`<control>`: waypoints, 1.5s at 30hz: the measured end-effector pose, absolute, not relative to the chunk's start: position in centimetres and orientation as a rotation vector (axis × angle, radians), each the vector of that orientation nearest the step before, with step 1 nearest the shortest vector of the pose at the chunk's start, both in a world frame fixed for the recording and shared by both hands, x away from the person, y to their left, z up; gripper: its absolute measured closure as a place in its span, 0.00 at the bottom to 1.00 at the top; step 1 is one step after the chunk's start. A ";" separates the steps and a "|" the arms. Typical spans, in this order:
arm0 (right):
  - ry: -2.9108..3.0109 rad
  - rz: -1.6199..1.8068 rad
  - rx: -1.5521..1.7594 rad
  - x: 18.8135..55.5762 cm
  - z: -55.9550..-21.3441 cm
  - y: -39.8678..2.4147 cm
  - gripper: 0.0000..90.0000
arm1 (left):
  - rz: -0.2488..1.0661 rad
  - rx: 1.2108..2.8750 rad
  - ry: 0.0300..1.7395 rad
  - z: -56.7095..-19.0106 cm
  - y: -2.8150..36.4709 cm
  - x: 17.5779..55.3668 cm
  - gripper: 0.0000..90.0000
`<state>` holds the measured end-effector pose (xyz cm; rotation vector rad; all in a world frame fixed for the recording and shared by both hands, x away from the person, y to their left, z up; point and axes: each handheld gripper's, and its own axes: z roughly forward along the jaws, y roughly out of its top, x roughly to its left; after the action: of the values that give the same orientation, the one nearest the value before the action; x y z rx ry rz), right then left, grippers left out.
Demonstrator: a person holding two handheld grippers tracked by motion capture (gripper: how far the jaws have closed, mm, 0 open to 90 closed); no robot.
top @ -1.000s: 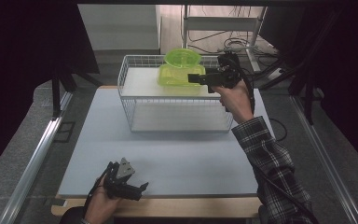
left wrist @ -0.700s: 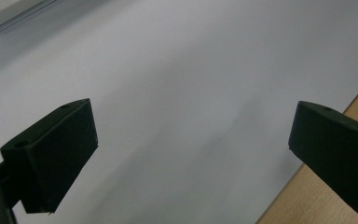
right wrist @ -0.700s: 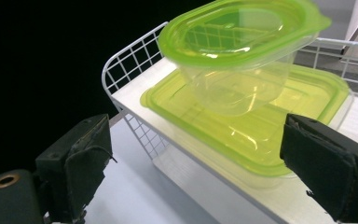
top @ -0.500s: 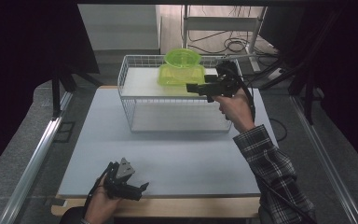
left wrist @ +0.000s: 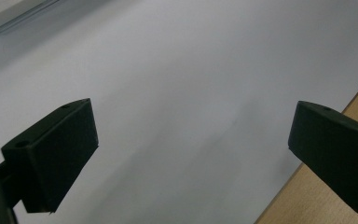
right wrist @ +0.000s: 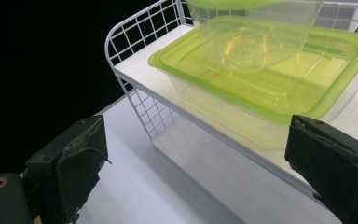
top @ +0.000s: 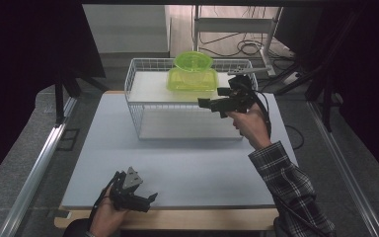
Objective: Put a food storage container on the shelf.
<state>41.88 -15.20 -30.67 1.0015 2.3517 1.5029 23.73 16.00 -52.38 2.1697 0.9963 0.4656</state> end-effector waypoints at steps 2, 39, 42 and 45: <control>2.351 1.499 0.995 41.7 -30.8 -15.2 0.06 | 0.465 2.169 0.996 -52.4 16.0 23.7 0.01; 2.375 1.384 0.962 38.3 -36.0 -17.1 0.01 | 0.463 2.172 0.997 -52.3 16.0 23.7 0.02; 2.368 1.375 0.966 38.0 -36.6 -17.3 0.01 | 0.465 2.174 0.996 -52.4 16.0 23.7 0.02; 2.364 1.368 0.962 37.8 -37.0 -17.4 0.01 | 0.465 2.176 0.995 -52.4 16.0 23.7 0.02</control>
<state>37.80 -17.40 -37.03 0.9619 2.3636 1.3678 23.69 16.00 -52.36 2.1756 0.9953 0.4647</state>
